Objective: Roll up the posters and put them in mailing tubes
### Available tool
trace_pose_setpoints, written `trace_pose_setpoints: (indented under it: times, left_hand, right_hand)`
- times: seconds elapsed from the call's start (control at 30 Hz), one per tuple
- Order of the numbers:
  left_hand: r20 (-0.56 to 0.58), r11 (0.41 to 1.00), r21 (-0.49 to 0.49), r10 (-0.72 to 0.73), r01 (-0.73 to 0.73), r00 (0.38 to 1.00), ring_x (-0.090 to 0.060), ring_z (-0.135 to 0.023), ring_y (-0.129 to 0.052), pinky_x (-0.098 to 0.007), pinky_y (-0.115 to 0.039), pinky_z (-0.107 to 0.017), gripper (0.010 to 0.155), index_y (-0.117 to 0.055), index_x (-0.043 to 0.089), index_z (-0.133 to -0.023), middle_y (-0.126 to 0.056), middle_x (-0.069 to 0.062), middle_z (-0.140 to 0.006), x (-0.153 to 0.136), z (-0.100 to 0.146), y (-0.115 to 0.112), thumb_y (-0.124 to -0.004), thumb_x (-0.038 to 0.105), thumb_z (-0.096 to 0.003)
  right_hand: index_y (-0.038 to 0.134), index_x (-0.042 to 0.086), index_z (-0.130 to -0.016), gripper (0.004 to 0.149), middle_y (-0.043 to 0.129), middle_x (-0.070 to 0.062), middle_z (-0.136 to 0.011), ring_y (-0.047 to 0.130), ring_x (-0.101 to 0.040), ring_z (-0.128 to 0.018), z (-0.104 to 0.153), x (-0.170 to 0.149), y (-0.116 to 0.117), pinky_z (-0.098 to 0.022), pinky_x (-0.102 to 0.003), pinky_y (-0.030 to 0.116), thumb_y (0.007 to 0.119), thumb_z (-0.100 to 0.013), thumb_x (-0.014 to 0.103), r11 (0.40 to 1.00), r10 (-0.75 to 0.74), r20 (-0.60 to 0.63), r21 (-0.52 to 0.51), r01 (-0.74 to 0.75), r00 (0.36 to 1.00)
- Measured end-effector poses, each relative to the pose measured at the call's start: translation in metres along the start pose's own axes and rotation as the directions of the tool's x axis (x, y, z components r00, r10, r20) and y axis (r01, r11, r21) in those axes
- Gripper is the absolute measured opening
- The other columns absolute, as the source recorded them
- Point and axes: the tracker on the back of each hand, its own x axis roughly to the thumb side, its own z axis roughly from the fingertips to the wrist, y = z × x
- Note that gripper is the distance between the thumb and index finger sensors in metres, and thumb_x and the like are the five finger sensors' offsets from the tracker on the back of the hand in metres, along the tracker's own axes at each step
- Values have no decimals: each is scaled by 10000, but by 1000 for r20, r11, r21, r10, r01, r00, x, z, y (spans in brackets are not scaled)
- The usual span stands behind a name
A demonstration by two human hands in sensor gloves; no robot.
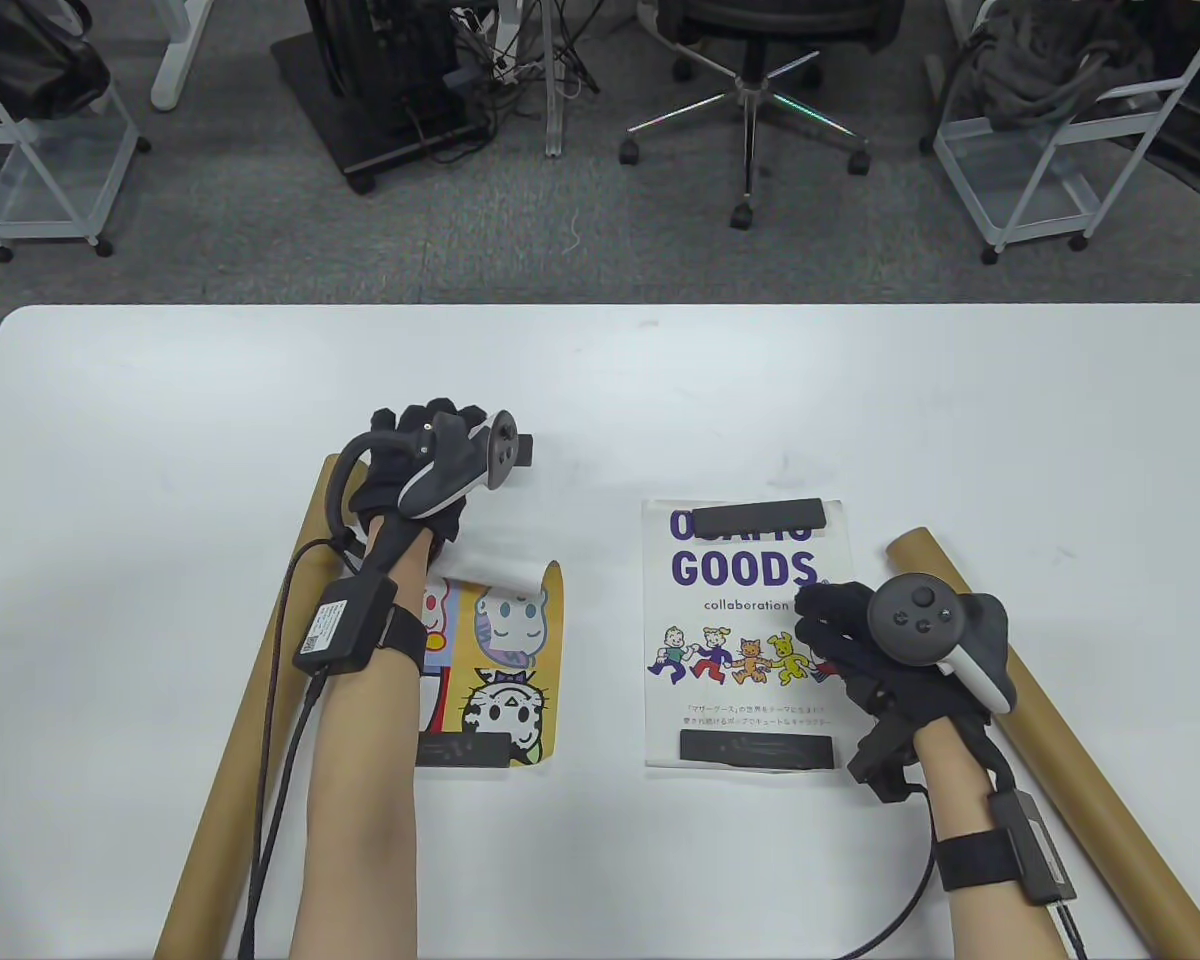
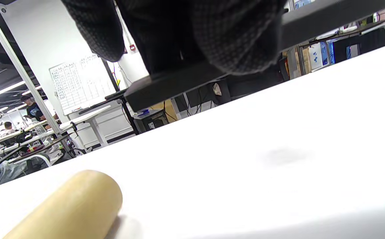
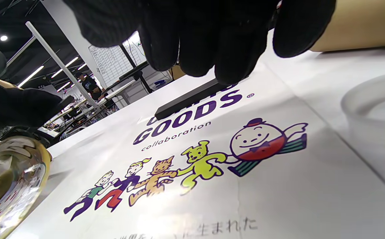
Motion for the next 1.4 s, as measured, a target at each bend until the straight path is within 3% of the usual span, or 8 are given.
trace_pose_setpoints:
  times: [0.13,0.43,0.5,0.63,0.77,0.97,1.2,1.4]
  left_hand:
    - [27,999,-43,-3,4,1000,-146,-1100,-796,-497,-632,-869,650,-561,458,-1080,-675,156,-1154,6,2,-7,-766,365,-470]
    - [100,988,-143,-37,51,994,-131,-1077,-815,-492,-649,-856,624,-584,471,-1050,-696,172,-1129,43,13,-66,-771,374,-462]
    - [94,992,-108,-50,60,994,-132,-1074,-827,-489,-661,-852,622,-596,471,-1046,-707,173,-1126,45,14,-65,-774,370,-460]
    - [84,989,-140,-42,54,996,-155,-1084,-820,-500,-662,-846,658,-556,444,-1081,-679,125,-1173,37,17,-54,-808,413,-474]
    - [91,989,-145,-3,16,996,-202,-1093,-807,-523,-649,-842,672,-560,405,-1108,-677,88,-1190,21,29,-22,-789,456,-478]
    - [163,967,-202,191,-157,968,-281,-1047,-860,-560,-655,-827,641,-603,343,-1132,-758,-1,-1169,-1,81,29,-682,524,-522]
    - [234,936,-289,274,-202,933,-304,-1016,-890,-565,-668,-824,623,-662,318,-1119,-804,-25,-1146,-14,149,41,-651,540,-538]
    - [268,911,-402,210,-89,940,-306,-972,-926,-566,-705,-803,615,-712,287,-1099,-849,-26,-1105,-17,196,34,-632,550,-549]
  right_hand:
    - [679,123,-987,528,737,-199,-1032,792,-479,-885,0,0,0,-659,-709,604,675,-528,383,1000,1,-2,1,-1,1000]
    - [681,121,-986,529,741,-200,-1029,795,-477,-883,0,-1,0,-659,-711,602,676,-527,383,1000,-2,-3,10,2,1000]
    - [681,122,-986,526,740,-200,-1030,792,-481,-885,0,-1,-2,-660,-714,599,676,-527,380,1000,2,-13,1,-2,1000]
    - [681,121,-987,525,739,-203,-1030,791,-481,-885,1,-3,-3,-659,-713,600,675,-529,378,1000,-14,-11,-2,14,1000]
    - [680,120,-987,526,738,-203,-1031,789,-482,-886,1,-3,-3,-659,-712,600,675,-529,379,1000,-8,-17,2,8,1000]
    - [679,121,-987,528,739,-201,-1030,792,-478,-886,-1,1,0,-659,-711,603,680,-527,379,1000,5,5,18,-6,1000]
    - [680,123,-986,520,739,-200,-1030,791,-478,-886,-1,3,2,-660,-712,600,680,-529,373,1000,-3,13,25,3,1000]
    - [681,122,-985,520,740,-200,-1030,792,-481,-884,-1,3,2,-658,-714,601,678,-530,373,1000,-2,16,23,2,1000]
